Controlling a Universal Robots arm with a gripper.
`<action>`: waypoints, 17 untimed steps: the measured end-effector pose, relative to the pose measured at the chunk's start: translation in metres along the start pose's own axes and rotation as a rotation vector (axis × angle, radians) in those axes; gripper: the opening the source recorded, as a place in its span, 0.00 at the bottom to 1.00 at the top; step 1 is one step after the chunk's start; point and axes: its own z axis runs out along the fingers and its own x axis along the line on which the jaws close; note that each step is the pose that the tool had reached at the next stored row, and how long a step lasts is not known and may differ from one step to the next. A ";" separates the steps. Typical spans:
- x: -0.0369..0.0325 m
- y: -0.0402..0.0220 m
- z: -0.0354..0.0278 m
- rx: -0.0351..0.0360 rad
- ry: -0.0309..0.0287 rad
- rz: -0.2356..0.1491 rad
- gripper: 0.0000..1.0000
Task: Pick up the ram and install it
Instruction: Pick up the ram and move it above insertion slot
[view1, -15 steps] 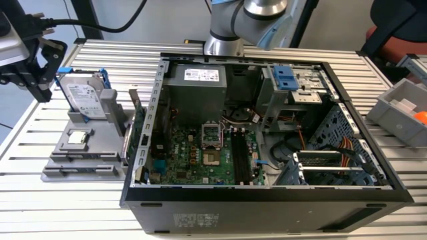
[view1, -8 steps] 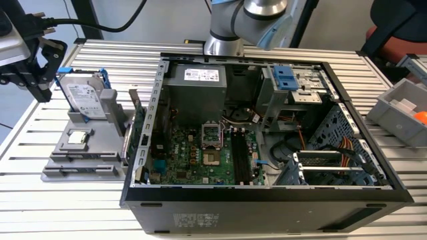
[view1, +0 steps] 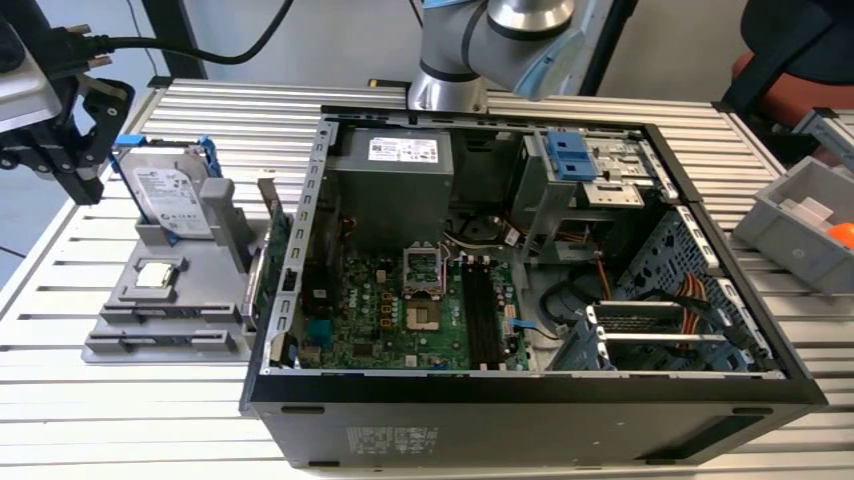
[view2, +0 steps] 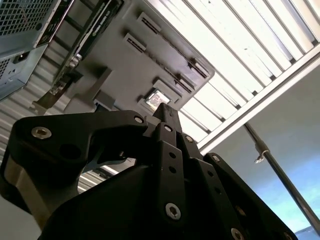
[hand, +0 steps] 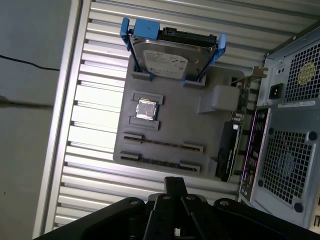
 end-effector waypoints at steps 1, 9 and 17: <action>0.0000 0.0000 0.0000 0.0000 0.0002 -0.005 0.00; -0.0001 -0.0001 0.0000 0.0000 0.0017 -0.035 0.00; 0.0000 0.0000 -0.0001 -0.0001 0.0036 -0.075 0.00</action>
